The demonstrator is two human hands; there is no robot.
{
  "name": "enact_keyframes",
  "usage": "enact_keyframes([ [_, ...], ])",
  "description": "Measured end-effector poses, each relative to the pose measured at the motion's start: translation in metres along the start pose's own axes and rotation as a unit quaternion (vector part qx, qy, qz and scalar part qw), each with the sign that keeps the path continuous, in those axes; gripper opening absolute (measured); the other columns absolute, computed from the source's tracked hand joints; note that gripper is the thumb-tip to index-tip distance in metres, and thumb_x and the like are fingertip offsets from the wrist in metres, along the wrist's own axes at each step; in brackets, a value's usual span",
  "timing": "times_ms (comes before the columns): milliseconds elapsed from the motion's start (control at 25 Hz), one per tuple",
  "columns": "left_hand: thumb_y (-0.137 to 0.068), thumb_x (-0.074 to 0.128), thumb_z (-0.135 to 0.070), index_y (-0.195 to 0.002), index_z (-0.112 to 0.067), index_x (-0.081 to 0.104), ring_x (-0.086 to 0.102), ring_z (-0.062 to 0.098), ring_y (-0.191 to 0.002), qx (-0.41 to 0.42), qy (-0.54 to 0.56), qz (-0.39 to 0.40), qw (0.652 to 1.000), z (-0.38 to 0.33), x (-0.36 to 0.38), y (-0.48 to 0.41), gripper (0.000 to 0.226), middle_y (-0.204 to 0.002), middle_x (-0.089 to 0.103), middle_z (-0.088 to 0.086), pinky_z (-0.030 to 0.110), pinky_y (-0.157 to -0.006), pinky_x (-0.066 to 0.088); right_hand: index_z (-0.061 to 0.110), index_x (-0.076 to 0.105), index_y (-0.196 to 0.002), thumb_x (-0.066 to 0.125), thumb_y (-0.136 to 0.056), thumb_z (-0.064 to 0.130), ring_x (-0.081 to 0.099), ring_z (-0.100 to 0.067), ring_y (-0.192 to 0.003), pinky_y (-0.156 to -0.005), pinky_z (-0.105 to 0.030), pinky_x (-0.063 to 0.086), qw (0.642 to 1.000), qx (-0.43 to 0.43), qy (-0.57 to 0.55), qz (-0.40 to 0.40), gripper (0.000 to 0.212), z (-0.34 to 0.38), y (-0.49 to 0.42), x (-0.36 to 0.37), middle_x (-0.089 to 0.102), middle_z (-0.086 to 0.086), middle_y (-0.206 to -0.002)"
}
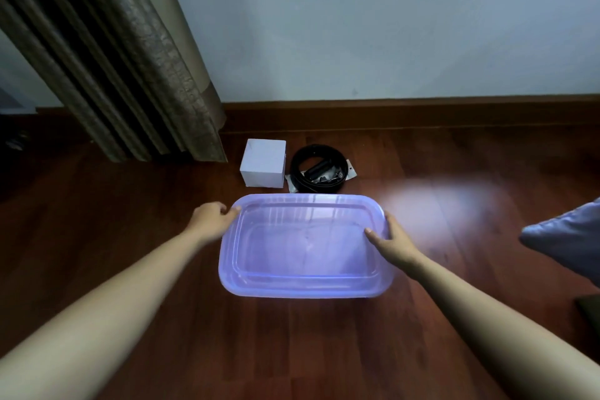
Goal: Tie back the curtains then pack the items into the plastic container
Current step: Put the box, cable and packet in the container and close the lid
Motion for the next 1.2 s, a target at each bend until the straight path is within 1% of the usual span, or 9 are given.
enact_keyframes([
  [80,-0.092,0.048,-0.045,-0.108,-0.001,0.063,0.060,0.033,-0.099,-0.001,0.001,0.023,1.000,0.000,0.016,-0.004,0.049,-0.108,0.065,0.017,0.031,-0.071,0.042,0.007,0.036,-0.139,0.055,-0.093,0.014,0.043,-0.013,-0.114,-0.093,-0.016,0.029,1.000,-0.002,-0.017,-0.014,0.050,-0.001,0.000,0.002,0.044,0.001,-0.121],
  [200,-0.092,0.052,-0.042,-0.122,-0.002,0.056,0.058,0.032,-0.105,-0.029,0.035,0.020,0.999,0.006,0.020,-0.008,0.050,-0.120,0.060,0.018,0.035,-0.079,0.046,0.010,0.035,-0.140,0.054,-0.093,0.014,0.044,-0.018,-0.124,-0.099,-0.022,0.030,0.999,-0.002,-0.024,-0.042,0.051,-0.006,-0.004,0.005,0.047,-0.003,-0.131],
  [320,-0.091,0.055,-0.040,-0.111,-0.006,0.062,0.060,0.029,-0.098,-0.027,0.075,0.012,0.997,0.005,0.022,-0.010,0.040,-0.112,0.065,0.013,0.034,-0.076,0.048,0.009,0.034,-0.141,0.054,-0.093,0.018,0.042,-0.023,-0.131,-0.106,-0.029,0.031,0.997,0.010,-0.030,-0.069,0.053,-0.013,-0.004,0.008,0.044,-0.008,-0.142],
  [400,-0.089,0.058,-0.038,-0.112,-0.006,0.061,0.059,0.029,-0.098,-0.029,0.087,-0.020,0.996,0.003,0.019,-0.009,0.040,-0.111,0.063,0.012,0.033,-0.074,0.046,0.010,0.030,-0.144,0.052,-0.094,0.021,0.038,-0.025,-0.135,-0.111,-0.033,0.029,0.996,0.022,-0.038,-0.075,0.056,-0.016,-0.004,0.009,0.040,-0.008,-0.146],
  [560,-0.084,0.065,-0.040,-0.108,-0.009,0.058,0.055,0.022,-0.089,-0.049,0.139,-0.032,0.988,0.006,0.018,-0.012,0.040,-0.103,0.057,0.006,0.032,-0.070,0.044,0.010,0.022,-0.147,0.049,-0.096,0.018,0.030,-0.022,-0.139,-0.109,-0.026,0.022,0.995,0.045,-0.041,-0.084,0.059,-0.018,-0.005,0.009,0.031,-0.007,-0.152],
  [800,-0.085,0.062,-0.041,-0.096,-0.014,0.054,0.052,0.013,-0.072,-0.036,0.101,-0.019,0.994,0.011,0.018,-0.010,0.030,-0.094,0.057,0.003,0.024,-0.051,0.037,0.009,0.021,-0.148,0.048,-0.096,0.018,0.031,-0.024,-0.139,-0.113,-0.032,0.022,0.995,0.041,-0.017,-0.089,0.059,-0.018,-0.008,0.011,0.031,-0.009,-0.152],
  [920,-0.084,0.063,-0.043,-0.094,-0.015,0.052,0.053,0.017,-0.076,-0.037,0.100,-0.023,0.994,0.013,0.017,-0.011,0.031,-0.093,0.057,0.003,0.026,-0.054,0.040,0.010,0.020,-0.148,0.048,-0.096,0.020,0.029,-0.024,-0.140,-0.115,-0.034,0.022,0.995,0.047,-0.014,-0.089,0.060,-0.018,-0.007,0.012,0.029,-0.008,-0.153],
  [1080,-0.081,0.066,-0.044,-0.095,-0.016,0.053,0.058,0.023,-0.084,-0.051,0.139,-0.027,0.989,0.020,0.019,-0.014,0.034,-0.095,0.059,0.004,0.031,-0.066,0.048,0.011,0.021,-0.148,0.048,-0.096,0.020,0.030,-0.023,-0.140,-0.114,-0.035,0.023,0.994,0.048,-0.011,-0.095,0.060,-0.019,-0.008,0.013,0.030,-0.007,-0.153],
  [1200,-0.083,0.064,-0.043,-0.096,-0.014,0.054,0.058,0.022,-0.083,-0.025,0.136,-0.027,0.990,0.015,0.016,-0.015,0.033,-0.093,0.059,0.004,0.031,-0.067,0.048,0.011,0.027,-0.146,0.047,-0.096,0.017,0.036,-0.023,-0.135,-0.107,-0.029,0.026,0.994,0.045,-0.027,-0.097,0.054,-0.017,-0.007,0.010,0.036,-0.007,-0.149],
])
Point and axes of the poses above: each hand's wrist, its own y-axis away from the middle knuckle, its own x-axis out of the palm, z = x × y, the point moved 8 cm from there along -y, towards the middle knuckle
